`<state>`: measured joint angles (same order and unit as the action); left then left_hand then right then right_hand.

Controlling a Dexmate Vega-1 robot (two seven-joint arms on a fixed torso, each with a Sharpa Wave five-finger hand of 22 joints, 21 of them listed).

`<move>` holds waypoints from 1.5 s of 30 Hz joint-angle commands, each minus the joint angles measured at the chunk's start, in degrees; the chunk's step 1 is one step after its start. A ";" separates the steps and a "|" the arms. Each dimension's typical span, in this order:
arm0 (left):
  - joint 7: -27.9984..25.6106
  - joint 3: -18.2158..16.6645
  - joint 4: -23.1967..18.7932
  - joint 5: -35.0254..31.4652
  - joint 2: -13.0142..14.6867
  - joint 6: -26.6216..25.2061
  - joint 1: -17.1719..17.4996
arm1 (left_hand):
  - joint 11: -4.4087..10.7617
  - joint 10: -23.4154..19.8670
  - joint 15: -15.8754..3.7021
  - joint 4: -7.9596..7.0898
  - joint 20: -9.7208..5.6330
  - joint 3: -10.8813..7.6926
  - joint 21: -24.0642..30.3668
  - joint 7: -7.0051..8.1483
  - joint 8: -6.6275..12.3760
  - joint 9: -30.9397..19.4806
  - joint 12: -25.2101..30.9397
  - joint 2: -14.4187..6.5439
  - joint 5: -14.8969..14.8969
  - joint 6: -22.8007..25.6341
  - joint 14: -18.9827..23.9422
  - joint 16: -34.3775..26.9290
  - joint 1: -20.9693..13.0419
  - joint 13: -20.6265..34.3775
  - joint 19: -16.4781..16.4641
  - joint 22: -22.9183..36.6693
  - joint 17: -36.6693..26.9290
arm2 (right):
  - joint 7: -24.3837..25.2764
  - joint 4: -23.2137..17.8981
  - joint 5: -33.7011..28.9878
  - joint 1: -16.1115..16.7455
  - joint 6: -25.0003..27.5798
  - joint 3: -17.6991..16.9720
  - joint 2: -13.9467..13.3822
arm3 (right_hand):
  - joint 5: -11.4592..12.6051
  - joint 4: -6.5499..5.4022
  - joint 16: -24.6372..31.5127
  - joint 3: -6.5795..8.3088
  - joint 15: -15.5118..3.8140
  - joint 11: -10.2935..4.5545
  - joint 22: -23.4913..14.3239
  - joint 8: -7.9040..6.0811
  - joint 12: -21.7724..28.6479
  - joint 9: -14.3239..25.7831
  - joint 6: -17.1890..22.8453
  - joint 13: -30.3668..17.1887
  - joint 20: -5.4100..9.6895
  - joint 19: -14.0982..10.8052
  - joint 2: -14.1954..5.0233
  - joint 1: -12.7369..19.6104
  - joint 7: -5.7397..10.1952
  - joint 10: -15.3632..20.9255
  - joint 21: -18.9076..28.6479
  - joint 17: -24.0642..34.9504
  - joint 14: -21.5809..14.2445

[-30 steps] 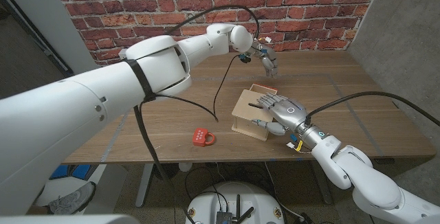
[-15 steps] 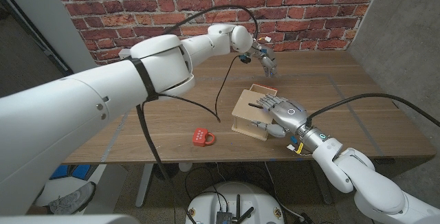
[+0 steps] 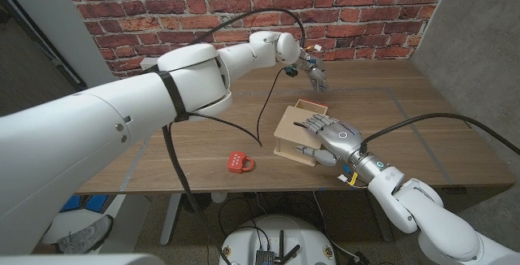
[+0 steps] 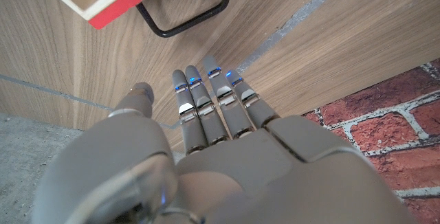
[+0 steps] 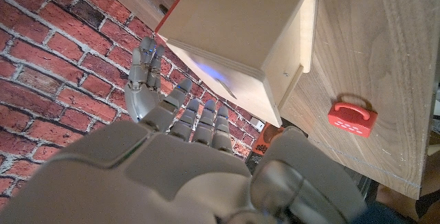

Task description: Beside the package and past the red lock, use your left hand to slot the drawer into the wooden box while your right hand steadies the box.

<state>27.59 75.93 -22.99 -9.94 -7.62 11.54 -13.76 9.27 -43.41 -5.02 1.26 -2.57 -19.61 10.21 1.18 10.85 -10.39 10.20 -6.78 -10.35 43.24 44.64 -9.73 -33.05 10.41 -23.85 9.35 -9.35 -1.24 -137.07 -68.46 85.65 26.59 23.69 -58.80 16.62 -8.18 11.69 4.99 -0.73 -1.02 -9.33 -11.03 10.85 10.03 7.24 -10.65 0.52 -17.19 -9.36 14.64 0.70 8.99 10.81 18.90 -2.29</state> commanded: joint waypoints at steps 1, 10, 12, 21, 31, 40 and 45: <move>1.84 0.55 -2.43 1.59 0.56 -2.36 0.68 | -0.68 -0.26 -5.72 -0.51 -6.54 -0.11 0.16 -0.67 -0.17 -0.04 0.61 -0.21 0.36 0.06 0.46 -0.42 1.05 -0.02 0.13 0.02 0.02 | -0.99 -0.45 -1.28 0.80 -0.23 -0.28 0.48 | -0.07 -0.08 0.20 0.40 -0.16 0.07 -0.20 -0.34 0.47 0.30 0.57 -0.20 0.44 -0.29 -0.23 -0.57 -0.03 0.45 -0.10 -0.02 -0.48; 2.97 0.30 -1.85 2.10 -0.03 -2.12 0.75 | -0.80 -0.78 -5.41 -1.20 -6.20 -0.41 0.19 -1.19 -0.06 -0.02 0.76 -1.35 0.23 0.38 0.78 -0.49 2.54 -0.04 0.10 0.01 0.03 | -0.40 -0.15 -1.85 1.68 -0.55 -0.40 0.63 | -0.07 -0.08 0.20 0.40 -0.16 0.07 -0.20 -0.34 0.47 0.30 0.57 -0.20 0.44 -0.29 -0.23 -0.57 -0.03 0.45 -0.10 -0.02 -0.48; 3.15 0.28 -1.65 2.11 -0.20 -2.04 0.74 | -0.83 -0.98 -5.40 -1.26 -6.17 -0.46 0.20 -1.30 -0.03 -0.01 0.83 -1.46 0.22 0.47 0.82 -0.49 2.74 -0.04 0.06 0.01 0.04 | -0.04 0.01 -2.00 1.83 -0.64 -0.36 0.71 | -0.07 -0.08 0.20 0.40 -0.16 0.07 -0.20 -0.34 0.47 0.30 0.57 -0.20 0.44 -0.29 -0.23 -0.57 -0.03 0.45 -0.10 -0.02 -0.48; 3.61 0.23 0.60 1.95 -1.54 -0.80 0.52 | -0.77 -1.80 -5.45 -1.43 -6.14 -0.62 0.27 -1.34 0.28 0.03 1.04 -1.64 0.22 1.51 1.58 -0.66 3.64 -0.06 -0.22 -0.02 0.08 | 0.13 0.63 -2.44 1.78 -0.93 0.09 1.25 | -0.07 -0.08 0.20 0.40 -0.16 0.07 -0.20 -0.34 0.47 0.30 0.57 -0.20 0.44 -0.29 -0.23 -0.57 -0.03 0.45 -0.10 -0.02 -0.48; 5.99 0.03 1.97 1.57 -1.84 2.03 -0.03 | -0.82 -4.12 -5.82 -1.44 -6.31 -1.21 0.40 -1.49 0.64 0.11 1.53 -1.90 0.16 3.40 3.36 -0.86 5.03 -0.09 -1.00 -0.07 0.09 | -0.53 0.87 -3.69 1.25 -1.22 1.03 1.88 | -0.07 -0.08 0.20 0.40 -0.16 0.07 -0.20 -0.34 0.47 0.30 0.57 -0.20 0.44 -0.29 -0.23 -0.57 -0.03 0.45 -0.10 -0.02 -0.48; 8.51 -0.39 1.86 1.18 -1.58 4.09 -0.32 | -0.96 -5.10 -5.83 -1.32 -6.33 -1.63 0.40 -1.59 0.66 0.14 1.61 -1.97 0.14 4.19 4.44 -0.92 5.69 -0.10 -1.36 -0.09 0.09 | -0.99 1.10 -3.81 0.88 -1.55 1.33 2.27 | -0.07 -0.08 0.20 0.40 -0.16 0.07 -0.20 -0.34 0.47 0.30 0.57 -0.20 0.44 -0.29 -0.23 -0.57 -0.03 0.45 -0.10 -0.02 -0.48; 9.61 -0.68 1.80 1.03 -1.41 4.76 -0.36 | -0.81 -5.42 -5.93 -1.21 -6.28 -1.85 0.36 -1.24 0.40 0.15 1.59 -1.98 0.12 3.81 4.80 -0.90 5.91 -0.11 -1.41 -0.09 0.10 | -1.25 1.19 -3.49 0.83 -1.70 1.36 2.33 | -0.07 -0.08 0.20 0.40 -0.16 0.07 -0.20 -0.34 0.47 0.30 0.57 -0.20 0.44 -0.29 -0.23 -0.57 -0.03 0.45 -0.10 -0.02 -0.48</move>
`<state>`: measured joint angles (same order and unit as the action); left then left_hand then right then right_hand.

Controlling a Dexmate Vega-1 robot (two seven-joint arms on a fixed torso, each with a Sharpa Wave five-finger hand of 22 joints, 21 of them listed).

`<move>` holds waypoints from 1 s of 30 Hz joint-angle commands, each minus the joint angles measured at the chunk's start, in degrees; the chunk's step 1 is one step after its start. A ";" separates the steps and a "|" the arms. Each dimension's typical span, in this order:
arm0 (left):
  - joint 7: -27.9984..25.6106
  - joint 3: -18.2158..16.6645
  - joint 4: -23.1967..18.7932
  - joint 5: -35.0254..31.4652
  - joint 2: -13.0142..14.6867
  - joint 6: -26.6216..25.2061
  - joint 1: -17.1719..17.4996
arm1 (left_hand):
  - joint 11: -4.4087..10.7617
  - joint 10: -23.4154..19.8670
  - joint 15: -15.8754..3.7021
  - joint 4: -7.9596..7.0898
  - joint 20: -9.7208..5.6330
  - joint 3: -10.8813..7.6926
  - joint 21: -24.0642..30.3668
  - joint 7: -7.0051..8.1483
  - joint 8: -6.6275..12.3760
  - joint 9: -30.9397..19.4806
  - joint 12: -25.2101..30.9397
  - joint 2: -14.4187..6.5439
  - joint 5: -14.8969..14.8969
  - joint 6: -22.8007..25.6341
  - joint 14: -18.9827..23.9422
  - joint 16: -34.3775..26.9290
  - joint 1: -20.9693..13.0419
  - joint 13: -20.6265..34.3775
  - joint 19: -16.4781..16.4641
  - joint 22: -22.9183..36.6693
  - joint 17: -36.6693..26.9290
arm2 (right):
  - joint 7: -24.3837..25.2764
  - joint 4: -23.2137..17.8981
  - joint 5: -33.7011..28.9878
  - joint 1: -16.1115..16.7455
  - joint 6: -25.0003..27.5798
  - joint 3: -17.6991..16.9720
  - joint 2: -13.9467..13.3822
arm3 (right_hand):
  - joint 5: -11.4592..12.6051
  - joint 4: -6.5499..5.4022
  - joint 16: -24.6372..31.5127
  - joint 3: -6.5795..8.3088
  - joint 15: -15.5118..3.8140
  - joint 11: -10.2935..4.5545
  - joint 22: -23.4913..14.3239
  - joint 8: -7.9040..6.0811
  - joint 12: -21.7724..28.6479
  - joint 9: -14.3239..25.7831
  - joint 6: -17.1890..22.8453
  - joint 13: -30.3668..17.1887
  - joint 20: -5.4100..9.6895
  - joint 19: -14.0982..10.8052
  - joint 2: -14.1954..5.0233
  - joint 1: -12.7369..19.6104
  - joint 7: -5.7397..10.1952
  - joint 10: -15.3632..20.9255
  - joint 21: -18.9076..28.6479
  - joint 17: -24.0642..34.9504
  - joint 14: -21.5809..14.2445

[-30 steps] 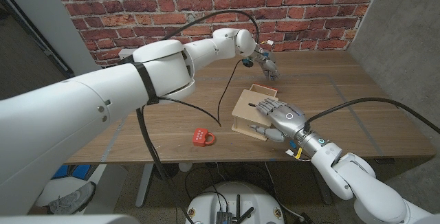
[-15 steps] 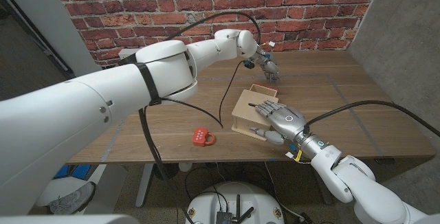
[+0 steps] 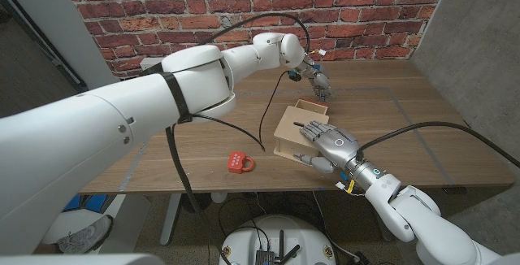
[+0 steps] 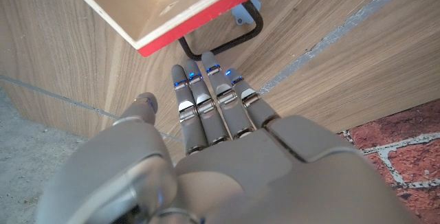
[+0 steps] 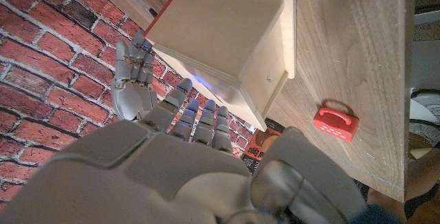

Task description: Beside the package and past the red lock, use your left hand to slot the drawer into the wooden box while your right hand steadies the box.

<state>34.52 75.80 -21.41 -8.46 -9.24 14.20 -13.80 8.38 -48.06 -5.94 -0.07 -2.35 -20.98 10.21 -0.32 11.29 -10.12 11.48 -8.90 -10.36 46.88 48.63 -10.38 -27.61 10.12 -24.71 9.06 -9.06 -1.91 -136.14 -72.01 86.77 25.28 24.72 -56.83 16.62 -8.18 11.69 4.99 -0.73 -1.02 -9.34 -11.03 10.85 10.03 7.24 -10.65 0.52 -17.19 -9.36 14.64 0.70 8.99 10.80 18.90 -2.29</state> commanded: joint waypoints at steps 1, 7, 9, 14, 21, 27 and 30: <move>2.88 -0.60 0.22 -0.48 0.22 2.14 -0.33 | 0.11 -0.79 -5.01 0.13 -6.51 -0.51 0.36 0.29 -0.05 -0.12 0.30 0.14 0.12 0.16 0.87 -0.24 0.50 0.19 -0.59 0.20 -0.20 | -0.64 0.28 0.09 -0.31 -0.47 0.34 0.28 | -0.08 -0.08 0.20 0.40 -0.16 0.07 -0.20 -0.34 0.47 0.30 0.57 -0.20 0.44 -0.29 -0.23 -0.57 -0.03 0.46 -0.09 -0.02 -0.48; 3.51 -0.85 0.16 -0.75 0.33 2.76 -0.35 | 0.42 -1.33 -5.13 0.27 -6.54 -0.82 0.34 0.60 -0.16 -0.11 0.32 0.12 0.11 0.19 1.36 -0.22 0.80 0.18 -0.74 0.20 -0.19 | -0.62 0.27 0.90 -0.18 -0.67 0.21 0.20 | -0.08 -0.08 0.20 0.40 -0.16 0.07 -0.20 -0.34 0.47 0.30 0.57 -0.20 0.44 -0.29 -0.23 -0.57 -0.03 0.46 -0.09 -0.02 -0.48; 3.70 -0.85 0.14 -0.89 0.34 2.94 -0.38 | 0.30 -1.40 -5.14 0.32 -6.58 -0.92 0.33 0.65 -0.19 -0.11 0.29 0.11 0.11 0.21 1.51 -0.21 0.90 0.18 -0.77 0.20 -0.19 | -0.63 0.31 1.03 -0.22 -0.74 0.21 0.15 | -0.08 -0.08 0.20 0.40 -0.16 0.07 -0.20 -0.34 0.47 0.30 0.57 -0.20 0.44 -0.29 -0.23 -0.57 -0.03 0.46 -0.09 -0.02 -0.48; 3.93 -0.86 0.12 -1.21 0.34 3.12 -0.47 | 0.31 -1.55 -5.26 0.45 -6.63 -1.16 0.30 0.66 -0.24 -0.11 0.21 0.10 0.10 0.25 1.80 -0.17 1.11 0.18 -0.82 0.20 -0.19 | -0.78 0.38 1.72 -0.42 -1.06 0.17 0.03 | -0.08 -0.08 0.20 0.40 -0.16 0.07 -0.20 -0.34 0.47 0.30 0.57 -0.20 0.44 -0.29 -0.23 -0.57 -0.03 0.46 -0.09 -0.02 -0.48; 4.05 -0.86 0.12 -1.49 0.39 3.21 -0.54 | 0.60 -1.58 -5.34 0.60 -6.62 -1.42 0.28 0.69 -0.29 -0.11 0.09 0.09 0.10 0.30 2.06 -0.13 1.29 0.18 -0.86 0.20 -0.18 | -1.47 0.52 2.25 -0.94 -1.21 0.53 0.22 | -0.08 -0.08 0.20 0.40 -0.16 0.07 -0.20 -0.34 0.47 0.30 0.57 -0.20 0.44 -0.29 -0.23 -0.57 -0.03 0.46 -0.09 -0.02 -0.48; 3.96 -0.82 0.16 -1.59 0.31 2.77 -0.62 | 0.43 -1.56 -5.45 0.75 -6.60 -1.67 0.26 0.58 -0.40 -0.10 -0.02 0.08 0.10 0.16 2.24 -0.09 1.44 0.18 -0.90 0.20 -0.18 | -1.64 0.67 2.98 -1.32 -1.44 0.64 0.15 | -0.08 -0.08 0.20 0.40 -0.16 0.07 -0.20 -0.34 0.47 0.30 0.57 -0.20 0.44 -0.29 -0.23 -0.57 -0.03 0.46 -0.09 -0.02 -0.48; 3.59 -0.62 0.20 -1.77 0.26 2.40 -0.67 | 0.48 -1.58 -5.53 0.82 -6.60 -1.80 0.24 0.66 -0.41 -0.10 -0.06 0.06 0.10 0.16 2.32 -0.06 1.51 0.18 -0.89 0.20 -0.18 | -2.48 0.78 3.58 -1.69 -1.40 0.81 0.30 | -0.08 -0.08 0.20 0.40 -0.16 0.07 -0.20 -0.34 0.47 0.30 0.57 -0.20 0.44 -0.29 -0.23 -0.57 -0.03 0.46 -0.09 -0.02 -0.48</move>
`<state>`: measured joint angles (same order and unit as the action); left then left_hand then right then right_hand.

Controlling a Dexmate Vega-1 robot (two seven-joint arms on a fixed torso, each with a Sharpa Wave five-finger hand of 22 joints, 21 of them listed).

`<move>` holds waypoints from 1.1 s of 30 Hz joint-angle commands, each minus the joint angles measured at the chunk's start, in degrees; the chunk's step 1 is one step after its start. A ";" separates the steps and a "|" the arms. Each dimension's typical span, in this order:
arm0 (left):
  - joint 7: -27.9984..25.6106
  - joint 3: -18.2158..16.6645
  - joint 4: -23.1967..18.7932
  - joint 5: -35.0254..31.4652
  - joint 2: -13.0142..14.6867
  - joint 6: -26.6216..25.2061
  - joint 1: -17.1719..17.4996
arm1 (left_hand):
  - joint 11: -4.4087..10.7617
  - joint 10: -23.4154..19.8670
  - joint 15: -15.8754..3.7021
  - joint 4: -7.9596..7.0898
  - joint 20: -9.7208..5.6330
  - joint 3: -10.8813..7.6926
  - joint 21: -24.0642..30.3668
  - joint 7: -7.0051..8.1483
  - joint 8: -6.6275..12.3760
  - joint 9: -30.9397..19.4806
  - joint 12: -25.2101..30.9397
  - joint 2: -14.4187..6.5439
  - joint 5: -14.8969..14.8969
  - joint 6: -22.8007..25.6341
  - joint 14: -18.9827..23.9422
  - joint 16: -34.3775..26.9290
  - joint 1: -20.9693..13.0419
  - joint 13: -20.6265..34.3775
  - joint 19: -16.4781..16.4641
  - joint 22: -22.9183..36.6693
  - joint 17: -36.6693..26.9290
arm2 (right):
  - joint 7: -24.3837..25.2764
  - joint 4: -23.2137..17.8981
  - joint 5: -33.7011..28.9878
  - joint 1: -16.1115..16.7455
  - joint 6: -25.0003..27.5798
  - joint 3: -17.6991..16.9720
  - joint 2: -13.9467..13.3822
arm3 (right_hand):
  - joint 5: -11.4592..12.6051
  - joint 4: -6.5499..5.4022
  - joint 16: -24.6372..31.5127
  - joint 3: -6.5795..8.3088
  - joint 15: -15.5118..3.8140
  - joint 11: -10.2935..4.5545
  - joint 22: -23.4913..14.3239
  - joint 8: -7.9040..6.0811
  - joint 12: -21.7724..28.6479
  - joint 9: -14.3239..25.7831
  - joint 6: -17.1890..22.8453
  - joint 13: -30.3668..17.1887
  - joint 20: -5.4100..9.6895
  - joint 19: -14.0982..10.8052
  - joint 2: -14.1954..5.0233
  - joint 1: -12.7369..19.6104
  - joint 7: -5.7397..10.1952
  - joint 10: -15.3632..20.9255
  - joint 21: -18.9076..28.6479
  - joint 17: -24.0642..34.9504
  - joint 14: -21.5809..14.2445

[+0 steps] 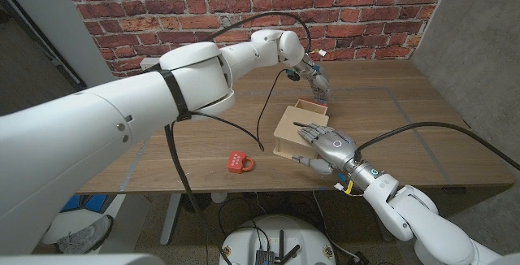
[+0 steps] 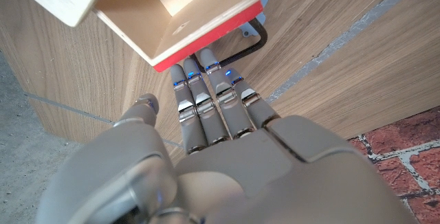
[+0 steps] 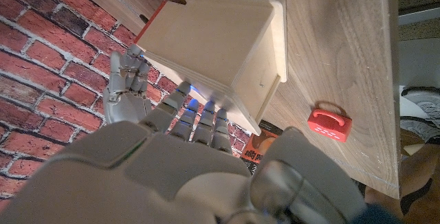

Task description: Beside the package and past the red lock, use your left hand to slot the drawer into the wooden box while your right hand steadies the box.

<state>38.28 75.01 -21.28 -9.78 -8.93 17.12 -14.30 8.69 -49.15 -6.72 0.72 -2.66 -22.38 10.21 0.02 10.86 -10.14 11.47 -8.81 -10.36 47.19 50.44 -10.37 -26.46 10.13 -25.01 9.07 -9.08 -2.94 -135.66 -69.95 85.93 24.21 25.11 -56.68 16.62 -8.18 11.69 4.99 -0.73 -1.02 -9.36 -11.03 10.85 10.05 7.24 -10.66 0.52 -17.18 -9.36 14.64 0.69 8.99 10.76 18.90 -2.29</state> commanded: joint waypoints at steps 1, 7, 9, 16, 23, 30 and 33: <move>-0.29 0.21 0.07 -0.48 -0.04 -0.50 -0.18 | 0.17 -0.50 -4.76 0.05 -6.32 -0.43 0.23 0.32 0.00 -0.09 -0.07 -0.03 0.10 -0.17 0.52 -0.06 0.39 0.17 -0.59 0.18 -0.17 | -1.55 0.36 1.59 -0.92 -0.31 0.47 0.17 | -0.08 -0.08 0.20 0.40 -0.16 0.07 -0.18 -0.34 0.47 0.28 0.58 -0.18 0.44 -0.30 -0.23 -0.57 -0.03 0.46 -0.05 -0.02 -0.48; -0.74 0.64 0.13 -0.75 -0.20 -1.11 -0.42 | 0.19 -0.75 -4.83 0.18 -6.37 -0.72 0.22 0.08 0.04 -0.09 -0.07 -0.09 0.10 0.05 0.78 -0.05 0.59 0.17 -0.64 0.18 -0.18 | -1.73 0.44 1.49 -1.31 -0.07 0.83 0.26 | -0.08 -0.08 0.20 0.40 -0.16 0.07 -0.18 -0.34 0.47 0.28 0.58 -0.18 0.44 -0.30 -0.23 -0.57 -0.03 0.46 -0.05 -0.02 -0.48; -1.01 0.79 0.15 -0.83 -0.25 -1.31 -0.50 | 0.28 -0.80 -4.83 0.20 -6.37 -0.81 0.21 0.04 0.05 -0.09 -0.07 -0.14 0.10 0.09 0.88 -0.06 0.64 0.17 -0.63 0.18 -0.19 | -1.93 0.43 1.60 -1.44 -0.01 0.91 0.29 | -0.08 -0.08 0.20 0.40 -0.16 0.07 -0.18 -0.34 0.47 0.28 0.58 -0.18 0.44 -0.30 -0.23 -0.57 -0.03 0.46 -0.05 -0.02 -0.48; -1.59 1.17 0.19 -0.88 -0.42 -1.73 -0.67 | 0.24 -1.64 -5.01 0.36 -6.44 -1.44 0.21 -0.09 0.12 -0.09 0.09 -0.40 0.09 0.50 1.52 -0.11 0.98 0.18 -0.74 0.18 -0.24 | -2.37 0.39 1.88 -1.80 -0.02 1.06 0.05 | -0.08 -0.08 0.20 0.40 -0.16 0.07 -0.18 -0.34 0.47 0.28 0.58 -0.18 0.44 -0.30 -0.23 -0.57 -0.03 0.46 -0.05 -0.02 -0.48; -2.17 1.42 0.24 -0.77 -0.59 -2.43 -0.67 | 0.29 -2.57 -5.16 0.54 -6.79 -2.23 0.35 -0.26 0.18 -0.10 0.24 -0.65 0.09 0.98 2.31 -0.16 1.36 0.19 -1.31 0.18 -0.28 | -2.52 0.42 2.69 -2.01 -0.12 1.12 -0.04 | -0.08 -0.08 0.20 0.40 -0.16 0.07 -0.18 -0.34 0.47 0.28 0.58 -0.18 0.44 -0.30 -0.23 -0.57 -0.03 0.46 -0.05 -0.02 -0.48; -2.71 1.81 0.28 -0.82 -0.82 -3.35 -0.74 | 0.27 -3.01 -5.29 0.66 -6.95 -2.76 0.39 -0.21 0.25 -0.10 0.25 -0.72 0.10 1.46 2.86 -0.18 1.66 0.19 -1.62 0.18 -0.31 | -2.02 0.66 3.89 -2.42 -0.55 0.98 -0.28 | -0.08 -0.08 0.20 0.40 -0.16 0.07 -0.18 -0.34 0.47 0.28 0.58 -0.18 0.44 -0.30 -0.23 -0.57 -0.03 0.46 -0.05 -0.02 -0.48; -3.16 1.99 0.30 -0.82 -0.95 -3.85 -0.66 | 0.27 -3.06 -5.31 0.69 -6.96 -2.88 0.38 -0.18 0.24 -0.10 0.23 -0.72 0.10 1.48 2.98 -0.17 1.73 0.19 -1.66 0.18 -0.31 | -1.52 0.74 3.85 -2.45 -0.37 1.00 -0.24 | -0.08 -0.08 0.20 0.40 -0.16 0.07 -0.18 -0.34 0.47 0.28 0.58 -0.18 0.44 -0.30 -0.23 -0.57 -0.03 0.46 -0.05 -0.02 -0.48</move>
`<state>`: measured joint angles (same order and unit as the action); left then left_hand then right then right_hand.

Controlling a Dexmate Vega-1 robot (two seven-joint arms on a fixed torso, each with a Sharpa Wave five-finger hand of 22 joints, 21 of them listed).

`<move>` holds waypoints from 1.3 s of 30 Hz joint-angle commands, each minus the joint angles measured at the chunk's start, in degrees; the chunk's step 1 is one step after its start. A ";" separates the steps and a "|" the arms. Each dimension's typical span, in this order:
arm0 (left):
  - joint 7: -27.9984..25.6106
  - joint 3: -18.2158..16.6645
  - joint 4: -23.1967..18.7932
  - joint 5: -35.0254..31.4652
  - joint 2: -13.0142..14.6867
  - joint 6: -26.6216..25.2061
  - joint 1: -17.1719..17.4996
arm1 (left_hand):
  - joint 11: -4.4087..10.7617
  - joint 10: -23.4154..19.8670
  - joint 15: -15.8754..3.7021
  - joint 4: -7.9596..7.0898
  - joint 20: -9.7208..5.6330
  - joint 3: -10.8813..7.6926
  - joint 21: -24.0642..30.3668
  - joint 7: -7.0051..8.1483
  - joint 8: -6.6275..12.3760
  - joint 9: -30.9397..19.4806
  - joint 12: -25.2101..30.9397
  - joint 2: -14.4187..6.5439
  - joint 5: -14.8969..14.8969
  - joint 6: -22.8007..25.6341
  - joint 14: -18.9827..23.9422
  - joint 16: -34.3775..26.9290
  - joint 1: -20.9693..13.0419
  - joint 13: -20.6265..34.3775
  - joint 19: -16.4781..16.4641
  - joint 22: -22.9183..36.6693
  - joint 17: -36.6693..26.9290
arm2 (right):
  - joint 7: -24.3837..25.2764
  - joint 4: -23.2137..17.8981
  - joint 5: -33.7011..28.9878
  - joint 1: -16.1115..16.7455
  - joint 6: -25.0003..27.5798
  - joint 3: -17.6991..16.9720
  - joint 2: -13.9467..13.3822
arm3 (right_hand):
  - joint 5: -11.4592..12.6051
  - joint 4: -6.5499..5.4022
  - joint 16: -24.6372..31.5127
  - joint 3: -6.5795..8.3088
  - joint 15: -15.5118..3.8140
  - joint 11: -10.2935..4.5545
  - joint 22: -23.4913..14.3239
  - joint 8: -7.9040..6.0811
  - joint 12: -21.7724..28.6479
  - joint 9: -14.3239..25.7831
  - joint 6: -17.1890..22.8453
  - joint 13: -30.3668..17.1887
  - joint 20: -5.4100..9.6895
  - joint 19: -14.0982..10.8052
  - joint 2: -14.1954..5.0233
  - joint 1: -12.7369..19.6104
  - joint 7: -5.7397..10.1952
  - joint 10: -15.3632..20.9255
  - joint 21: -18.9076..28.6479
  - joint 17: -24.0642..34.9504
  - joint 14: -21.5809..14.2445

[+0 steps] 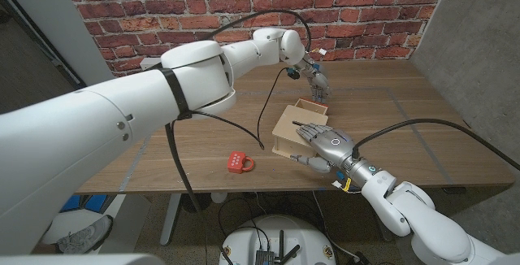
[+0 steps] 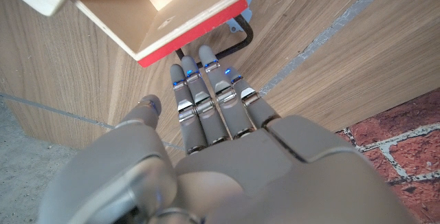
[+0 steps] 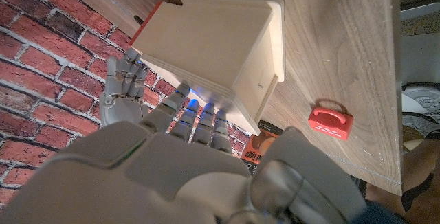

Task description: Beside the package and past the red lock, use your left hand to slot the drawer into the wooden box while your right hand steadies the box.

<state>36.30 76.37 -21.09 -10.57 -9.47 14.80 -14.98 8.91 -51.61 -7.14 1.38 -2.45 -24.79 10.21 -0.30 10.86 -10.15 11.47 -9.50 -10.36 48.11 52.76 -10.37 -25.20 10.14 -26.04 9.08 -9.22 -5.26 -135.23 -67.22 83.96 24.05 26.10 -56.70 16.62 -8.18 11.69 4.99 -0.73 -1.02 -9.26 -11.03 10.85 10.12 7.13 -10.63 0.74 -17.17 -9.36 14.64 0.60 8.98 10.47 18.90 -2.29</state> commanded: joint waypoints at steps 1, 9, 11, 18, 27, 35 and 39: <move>-1.38 0.70 0.13 -0.05 -0.46 -1.72 0.04 | 0.02 -0.66 -4.90 0.04 -7.16 -0.52 0.36 0.14 0.23 -0.09 0.25 -0.02 0.10 0.59 0.71 -0.18 0.49 0.18 -0.62 0.17 -0.16 | 0.76 0.32 1.14 -0.51 -0.17 0.03 -0.26 | -0.08 -0.08 0.20 0.40 -0.16 0.07 -0.27 -0.34 0.47 0.21 0.68 -0.22 0.22 -0.31 -0.23 -0.57 0.07 0.46 0.24 -0.02 -0.48; -3.15 1.37 0.17 -0.19 -1.01 -3.31 0.12 | 0.19 -0.74 -4.92 0.19 -7.16 -0.95 0.31 0.06 0.13 -0.09 0.14 0.00 0.11 0.54 1.00 -0.13 0.71 0.19 -0.66 0.17 -0.15 | 2.32 0.74 2.12 -0.57 -0.58 -0.11 -0.57 | -0.08 -0.08 0.20 0.40 -0.16 0.07 -0.27 -0.34 0.47 0.21 0.68 -0.22 0.22 -0.31 -0.23 -0.57 0.07 0.46 0.24 -0.02 -0.48; -3.39 1.52 0.01 -0.18 -1.08 -3.67 0.15 | 0.15 -0.75 -4.93 0.21 -7.17 -1.04 0.30 0.09 0.06 -0.09 0.12 0.00 0.11 0.39 1.04 -0.12 0.75 0.19 -0.65 0.17 -0.15 | 2.46 0.77 2.18 -0.57 -0.65 -0.13 -0.80 | -0.08 -0.08 0.20 0.40 -0.16 0.07 -0.27 -0.34 0.47 0.21 0.68 -0.22 0.22 -0.31 -0.23 -0.57 0.07 0.46 0.24 -0.02 -0.48; -2.84 1.68 -2.41 0.06 -0.26 -4.73 0.40 | 0.08 -0.52 -4.96 0.34 -7.10 -1.41 0.30 0.25 -0.08 -0.10 -0.05 -0.03 0.12 0.12 1.23 -0.07 0.88 0.19 -0.75 0.17 -0.15 | 4.28 1.00 2.75 -0.05 -0.86 -0.60 -1.63 | -0.08 -0.08 0.20 0.40 -0.16 0.07 -0.27 -0.34 0.47 0.21 0.68 -0.22 0.22 -0.31 -0.23 -0.57 0.07 0.46 0.24 -0.02 -0.48; -2.75 1.69 -2.70 0.28 -0.36 -5.09 0.50 | 0.25 -0.28 -4.98 0.59 -7.07 -2.12 0.23 0.22 -0.21 -0.12 -0.24 -0.11 0.13 -0.21 1.48 0.00 1.06 0.21 -0.72 0.17 -0.14 | 5.79 1.27 3.52 0.28 -1.03 -1.01 -2.32 | -0.08 -0.08 0.20 0.40 -0.16 0.07 -0.27 -0.34 0.47 0.21 0.68 -0.22 0.22 -0.31 -0.23 -0.57 0.07 0.46 0.24 -0.02 -0.48; -2.55 1.60 -2.76 0.48 -0.39 -5.26 0.57 | 0.26 -0.20 -5.04 0.75 -6.99 -2.58 0.19 0.18 -0.25 -0.13 -0.31 -0.16 0.14 -0.34 1.59 0.05 1.17 0.22 -0.69 0.17 -0.14 | 6.88 1.37 3.52 0.49 -0.88 -1.00 -2.53 | -0.08 -0.08 0.20 0.40 -0.16 0.07 -0.27 -0.34 0.47 0.21 0.68 -0.22 0.22 -0.31 -0.23 -0.57 0.07 0.46 0.24 -0.02 -0.48; -2.65 1.55 -2.42 0.51 -0.55 -5.03 0.58 | 0.28 0.12 -5.04 0.85 -7.01 -2.84 0.17 0.24 -0.31 -0.14 -0.45 -0.14 0.15 -0.53 1.63 0.09 1.26 0.23 -0.66 0.17 -0.14 | 6.85 1.26 4.08 0.46 -1.16 -1.10 -2.82 | -0.08 -0.08 0.20 0.40 -0.16 0.07 -0.27 -0.34 0.47 0.21 0.68 -0.22 0.22 -0.31 -0.23 -0.57 0.07 0.46 0.24 -0.02 -0.48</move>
<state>33.62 77.97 -23.57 -10.27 -9.86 9.86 -14.50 9.14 -51.92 -7.69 2.14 -2.76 -27.14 10.21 -0.09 10.59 -10.15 11.21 -9.81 -10.36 47.88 53.87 -10.37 -24.45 10.28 -26.34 9.09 -9.21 0.71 -133.92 -63.93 84.28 23.07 25.25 -58.90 16.62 -8.18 11.69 4.99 -0.73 -1.02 -9.22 -11.03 10.85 10.01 7.13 -10.57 0.92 -16.94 -9.36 14.64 0.59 8.99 10.50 18.90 -2.29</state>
